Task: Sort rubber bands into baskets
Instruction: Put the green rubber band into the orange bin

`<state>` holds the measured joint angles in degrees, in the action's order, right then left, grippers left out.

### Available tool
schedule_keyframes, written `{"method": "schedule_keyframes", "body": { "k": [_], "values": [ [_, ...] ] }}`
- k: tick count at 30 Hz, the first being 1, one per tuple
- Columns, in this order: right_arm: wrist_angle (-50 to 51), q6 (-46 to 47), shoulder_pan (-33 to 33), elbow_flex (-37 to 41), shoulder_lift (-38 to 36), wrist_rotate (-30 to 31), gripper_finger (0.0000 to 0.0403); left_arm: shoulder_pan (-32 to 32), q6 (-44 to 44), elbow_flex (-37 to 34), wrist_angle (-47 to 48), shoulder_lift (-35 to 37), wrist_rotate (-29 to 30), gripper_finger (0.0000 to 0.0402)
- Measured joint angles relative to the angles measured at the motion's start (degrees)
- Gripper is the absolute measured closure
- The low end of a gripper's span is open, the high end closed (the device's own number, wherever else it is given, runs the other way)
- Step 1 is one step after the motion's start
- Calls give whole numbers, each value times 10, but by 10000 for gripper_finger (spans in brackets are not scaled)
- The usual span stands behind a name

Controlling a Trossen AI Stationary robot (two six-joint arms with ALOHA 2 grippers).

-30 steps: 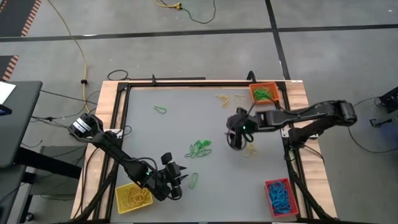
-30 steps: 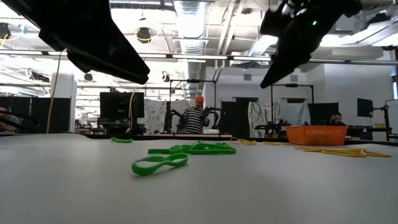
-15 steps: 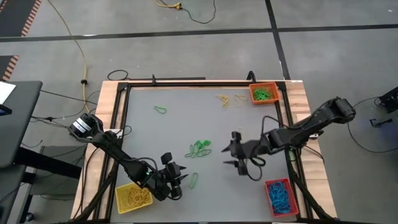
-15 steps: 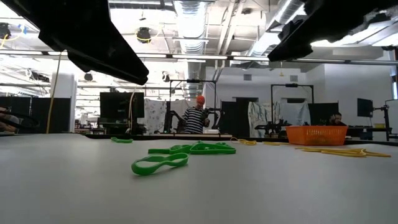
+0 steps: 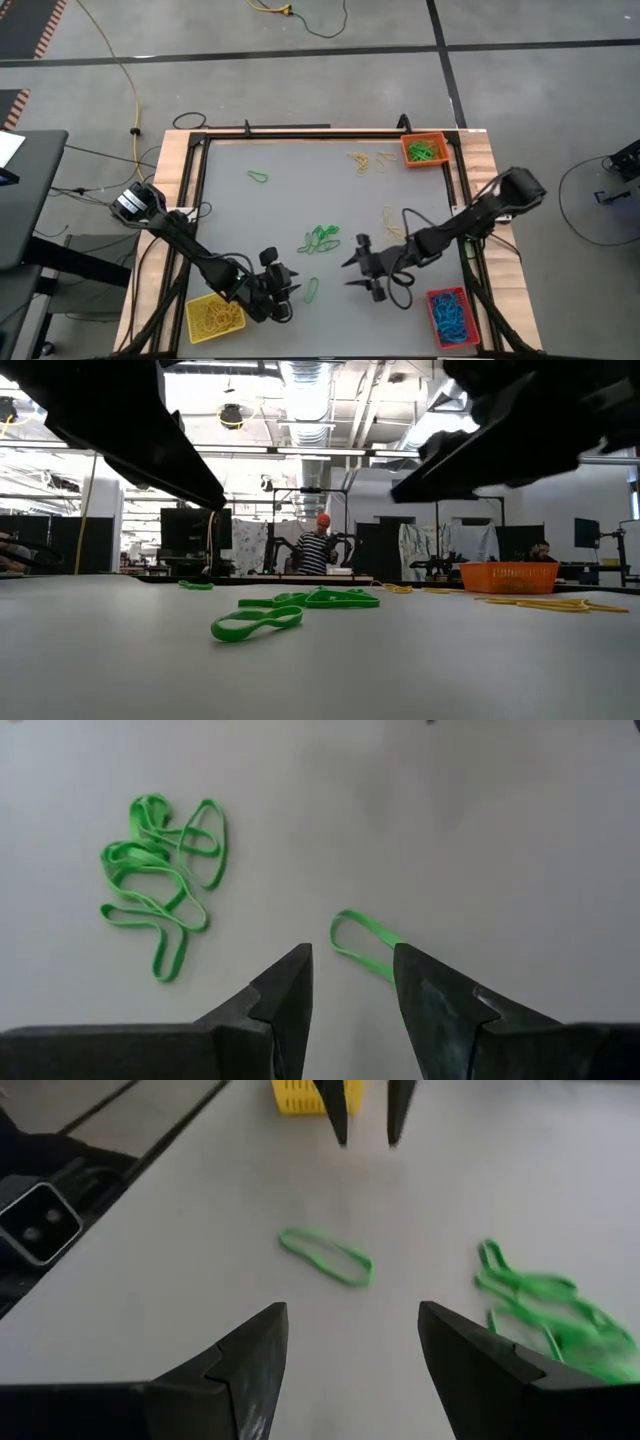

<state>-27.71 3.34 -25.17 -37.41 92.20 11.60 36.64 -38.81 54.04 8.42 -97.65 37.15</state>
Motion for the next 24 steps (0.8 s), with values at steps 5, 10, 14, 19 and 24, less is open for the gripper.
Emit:
{"method": "schedule_keyframes", "body": {
  "k": [5, 10, 14, 19, 24],
  "values": [
    [-59, -19, 18, -32, 78, -36, 148, -1, -1, 0, 2, 0, -5, 269],
    [-54, -33, 37, -96, 158, -84, 148, -1, -9, 0, 10, 0, -6, 269],
    [-20, -57, 51, -140, 193, -89, 148, -1, -12, 0, 15, 0, -6, 269],
    [22, -51, 75, -170, 225, -118, 148, 1, -15, 0, 22, 0, -7, 269],
    [18, -49, 86, -200, 262, -138, 148, 1, -15, 0, 22, 0, -8, 269]
  ]
}}
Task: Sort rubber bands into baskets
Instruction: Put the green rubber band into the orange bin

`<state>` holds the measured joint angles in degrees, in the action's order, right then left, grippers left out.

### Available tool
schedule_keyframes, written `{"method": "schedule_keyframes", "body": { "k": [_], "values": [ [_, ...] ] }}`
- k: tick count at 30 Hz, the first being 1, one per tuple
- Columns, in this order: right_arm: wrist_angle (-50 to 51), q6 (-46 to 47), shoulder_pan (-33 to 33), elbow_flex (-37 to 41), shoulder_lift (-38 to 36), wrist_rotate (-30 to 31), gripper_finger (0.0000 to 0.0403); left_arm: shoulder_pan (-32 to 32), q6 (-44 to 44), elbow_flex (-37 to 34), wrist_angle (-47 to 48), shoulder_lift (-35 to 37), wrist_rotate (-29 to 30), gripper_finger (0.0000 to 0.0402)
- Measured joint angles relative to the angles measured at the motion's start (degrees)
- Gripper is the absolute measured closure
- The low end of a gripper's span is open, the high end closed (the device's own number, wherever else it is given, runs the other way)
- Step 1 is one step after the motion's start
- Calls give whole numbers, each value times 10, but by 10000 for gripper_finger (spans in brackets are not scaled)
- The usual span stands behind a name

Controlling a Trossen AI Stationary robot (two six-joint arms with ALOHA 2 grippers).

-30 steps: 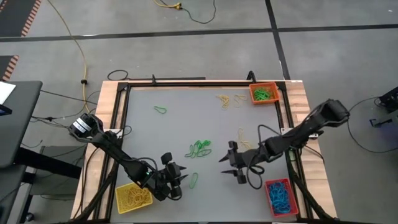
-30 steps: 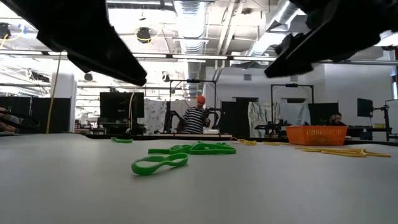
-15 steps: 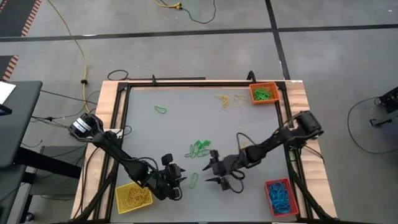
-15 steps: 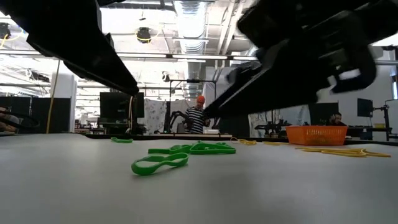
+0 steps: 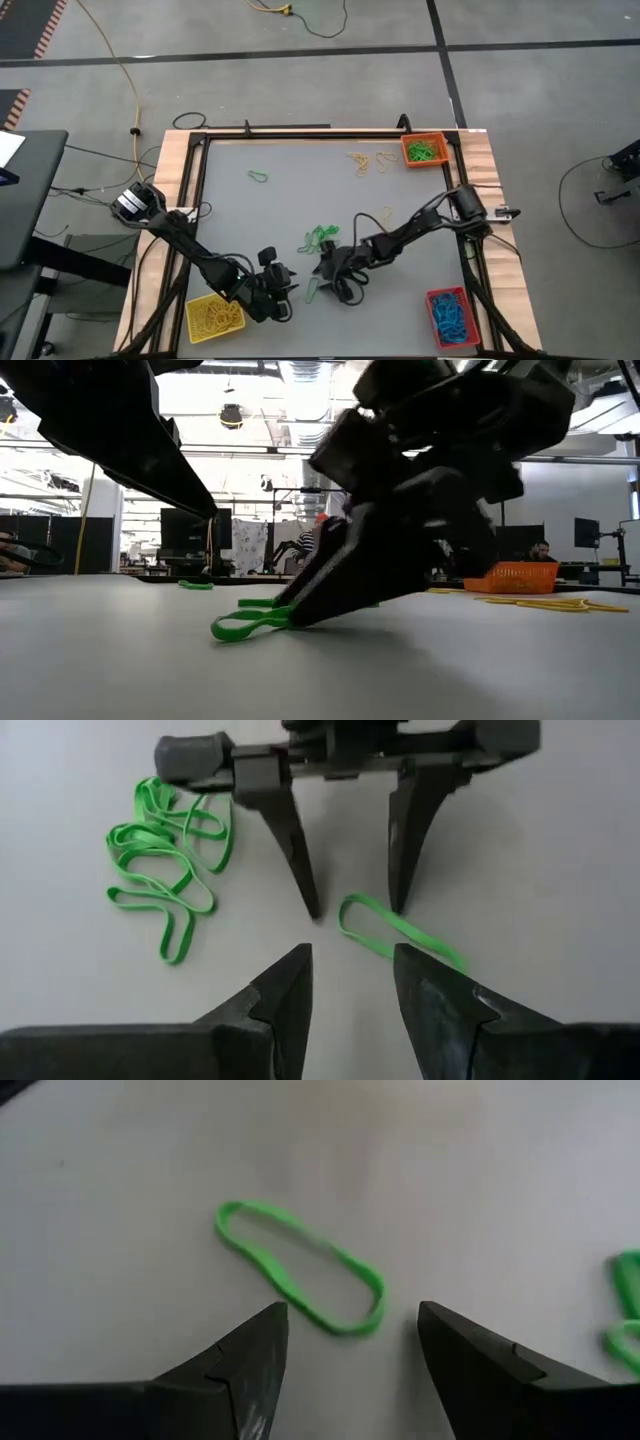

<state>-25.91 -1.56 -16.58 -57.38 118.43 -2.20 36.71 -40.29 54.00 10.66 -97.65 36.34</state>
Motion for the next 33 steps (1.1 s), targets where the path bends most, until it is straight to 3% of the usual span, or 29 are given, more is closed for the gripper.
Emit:
{"method": "schedule_keyframes", "body": {
  "k": [4, 7, 15, 21, 33],
  "values": [
    [2, -5, 4, -28, 25, -32, 150, 0, 0, 0, 0, 0, 0, 269],
    [30, -16, 3, -48, 40, -38, 179, 0, 0, 0, 0, 0, -1, 269],
    [82, -34, -2, -57, 32, -49, 378, 0, 0, 0, 2, 0, 0, 269],
    [128, -50, -18, -54, -3, -26, 380, 0, 0, 0, 2, 0, 0, 269],
    [353, -67, -32, -53, -141, 176, 380, 0, 0, 0, 4, 0, 0, 269]
  ]
}}
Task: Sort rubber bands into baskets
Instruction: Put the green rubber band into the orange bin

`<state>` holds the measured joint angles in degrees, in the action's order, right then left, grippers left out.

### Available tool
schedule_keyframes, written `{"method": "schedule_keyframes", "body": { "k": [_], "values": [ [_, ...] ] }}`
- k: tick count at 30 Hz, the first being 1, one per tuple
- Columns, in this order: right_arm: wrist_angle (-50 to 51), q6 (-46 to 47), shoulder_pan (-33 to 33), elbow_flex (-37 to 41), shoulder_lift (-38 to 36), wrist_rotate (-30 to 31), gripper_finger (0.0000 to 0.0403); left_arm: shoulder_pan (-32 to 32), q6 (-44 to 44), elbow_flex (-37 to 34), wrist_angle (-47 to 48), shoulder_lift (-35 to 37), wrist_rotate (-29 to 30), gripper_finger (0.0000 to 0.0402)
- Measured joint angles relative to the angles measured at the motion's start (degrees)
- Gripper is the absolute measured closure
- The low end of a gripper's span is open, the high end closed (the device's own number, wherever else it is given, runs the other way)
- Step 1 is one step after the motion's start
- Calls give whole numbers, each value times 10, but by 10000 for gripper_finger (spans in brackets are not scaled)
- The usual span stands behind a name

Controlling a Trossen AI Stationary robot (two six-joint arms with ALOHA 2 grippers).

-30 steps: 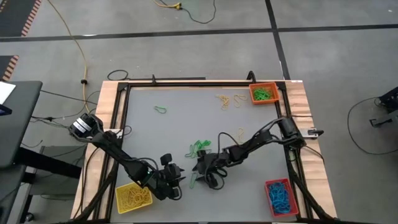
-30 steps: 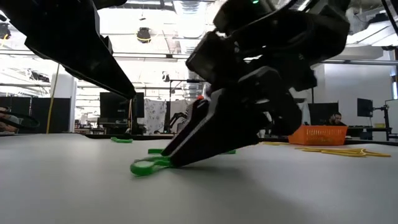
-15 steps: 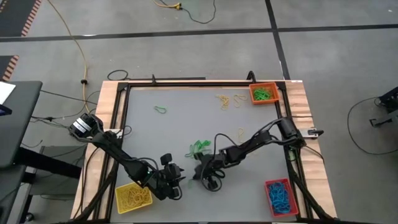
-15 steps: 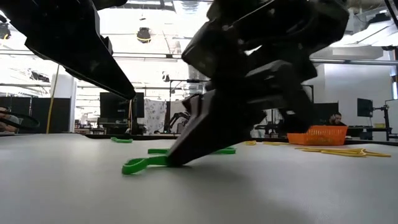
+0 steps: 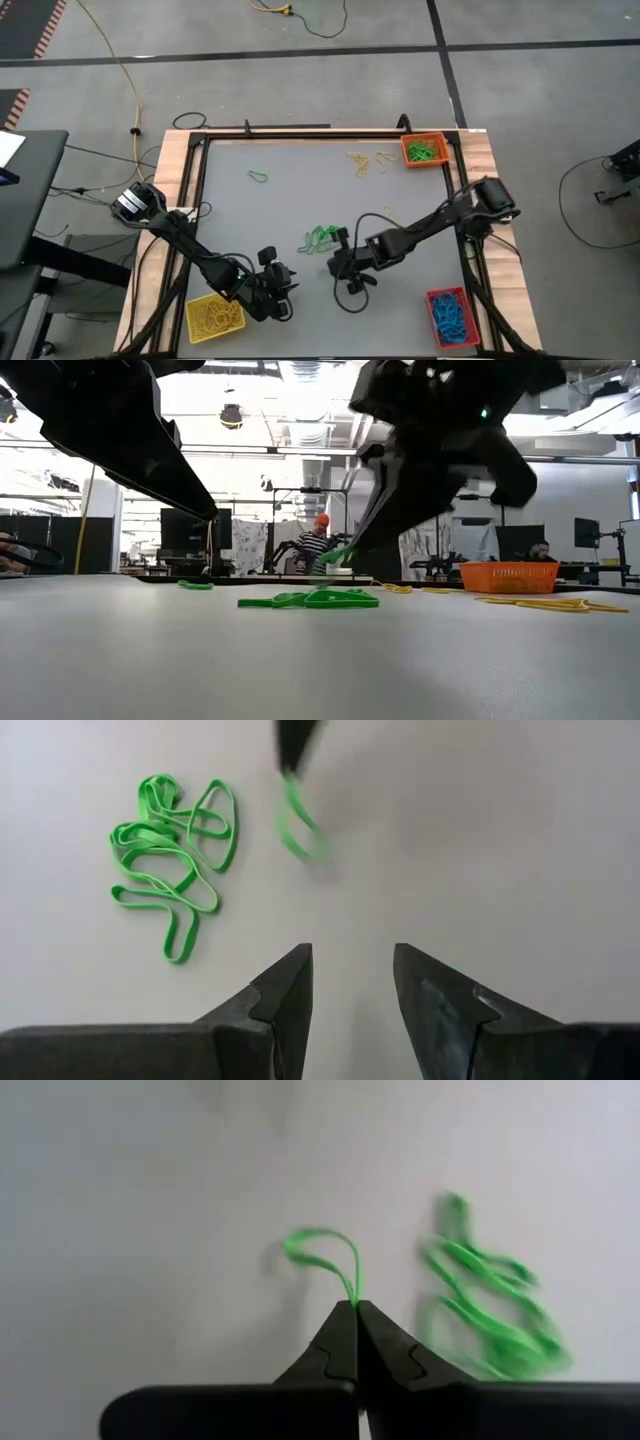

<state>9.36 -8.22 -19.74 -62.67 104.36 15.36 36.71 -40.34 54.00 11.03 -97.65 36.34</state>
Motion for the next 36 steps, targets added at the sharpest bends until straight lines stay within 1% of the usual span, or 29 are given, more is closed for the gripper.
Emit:
{"method": "schedule_keyframes", "body": {
  "k": [5, 8, 13, 16, 20, 28, 32, 36],
  "values": [
    [101, -2, 16, -1, -63, 76, 380, 0, 0, 0, 0, 0, 1, 269],
    [160, 6, 37, 0, -101, 119, 380, 0, 0, 0, 1, 0, 2, 269],
    [240, 30, 88, 4, -164, 182, 380, 0, 0, 0, 3, 0, 3, 269],
    [277, 46, 130, 19, -204, 207, 380, 0, 0, 0, 3, 0, 3, 269],
    [319, 77, 203, 38, -252, 211, 380, 0, 0, 0, 3, 0, 3, 269],
    [320, 98, 363, 104, -341, 206, 380, 0, 0, 0, 3, 0, 7, 269],
    [317, 113, 432, 127, -369, 193, 380, 0, 0, 0, 3, 0, 11, 269],
    [316, 119, 492, 147, -380, 189, 380, 0, 0, 0, 2, 0, 20, 269]
  ]
}}
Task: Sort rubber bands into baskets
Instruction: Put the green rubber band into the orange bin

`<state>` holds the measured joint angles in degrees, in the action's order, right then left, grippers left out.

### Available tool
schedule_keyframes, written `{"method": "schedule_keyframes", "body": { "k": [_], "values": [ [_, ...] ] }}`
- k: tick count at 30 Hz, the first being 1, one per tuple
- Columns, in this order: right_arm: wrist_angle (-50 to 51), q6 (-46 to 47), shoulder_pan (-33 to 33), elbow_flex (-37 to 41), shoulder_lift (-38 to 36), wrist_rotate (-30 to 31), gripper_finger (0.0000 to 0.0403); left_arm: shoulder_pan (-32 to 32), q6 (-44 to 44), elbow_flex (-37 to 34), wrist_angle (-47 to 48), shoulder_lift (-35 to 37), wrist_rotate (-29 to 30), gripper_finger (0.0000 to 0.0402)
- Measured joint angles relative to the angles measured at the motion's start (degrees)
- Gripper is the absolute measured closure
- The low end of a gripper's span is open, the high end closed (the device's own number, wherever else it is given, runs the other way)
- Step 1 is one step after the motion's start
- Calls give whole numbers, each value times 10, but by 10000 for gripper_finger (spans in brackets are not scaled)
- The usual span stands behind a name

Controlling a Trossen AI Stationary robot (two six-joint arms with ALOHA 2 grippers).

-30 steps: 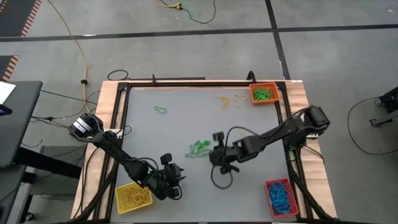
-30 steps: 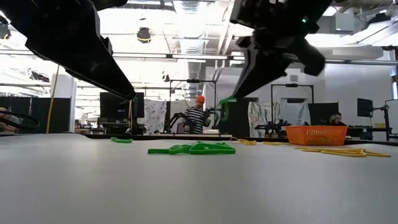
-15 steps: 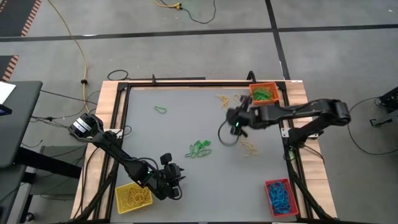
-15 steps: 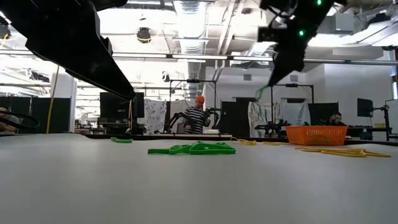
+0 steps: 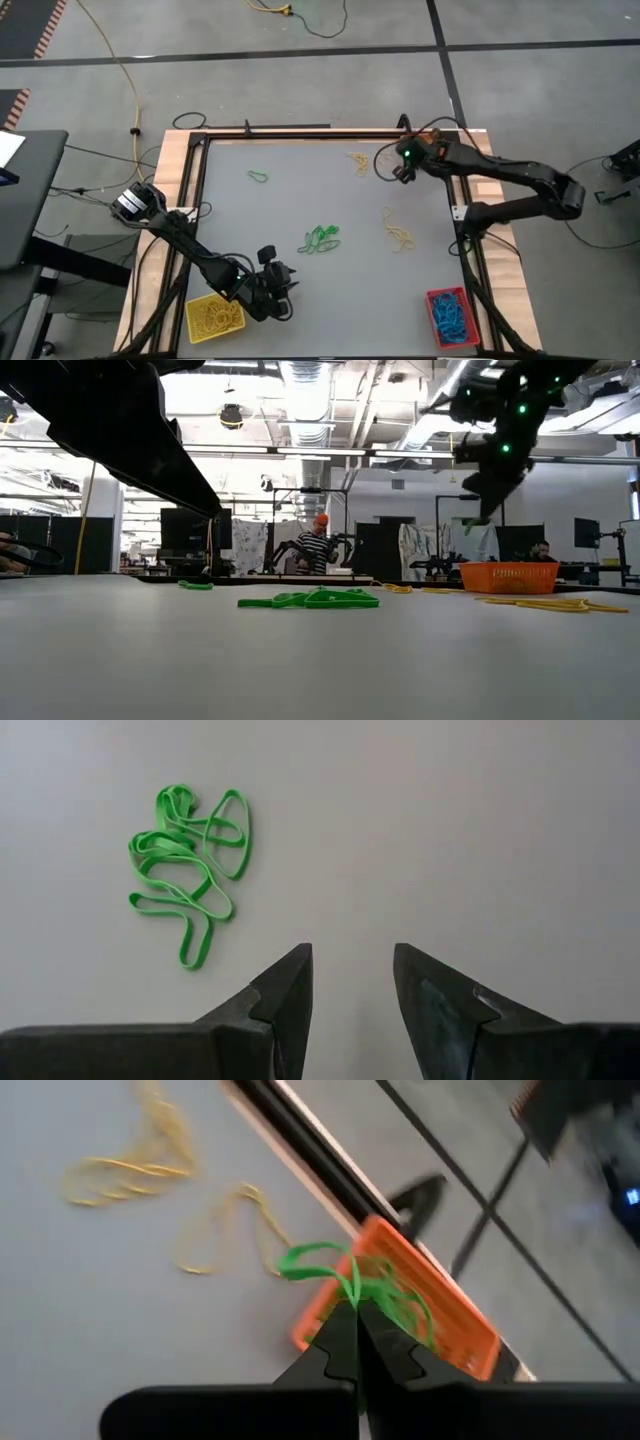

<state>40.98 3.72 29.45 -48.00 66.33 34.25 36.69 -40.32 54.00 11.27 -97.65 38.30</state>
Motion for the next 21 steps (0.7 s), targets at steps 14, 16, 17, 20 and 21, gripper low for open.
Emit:
{"method": "schedule_keyframes", "body": {
  "k": [14, 16, 17, 20, 21],
  "values": [
    [-9, 39, 152, 5, 39, -46, 379, -3, 2, 0, 0, 0, 1, 269],
    [-7, 40, 163, 6, 54, -48, 379, -3, 2, 0, 0, 0, 1, 269],
    [-7, 40, 168, 6, 61, -47, 377, -3, 2, 0, 0, 0, 1, 269],
    [-7, 44, 181, 6, 87, -46, 367, -3, 2, 0, 0, 0, 1, 269],
    [-8, 49, 184, 6, 95, -46, 363, -3, 2, 0, 0, 0, 1, 269]
  ]
}}
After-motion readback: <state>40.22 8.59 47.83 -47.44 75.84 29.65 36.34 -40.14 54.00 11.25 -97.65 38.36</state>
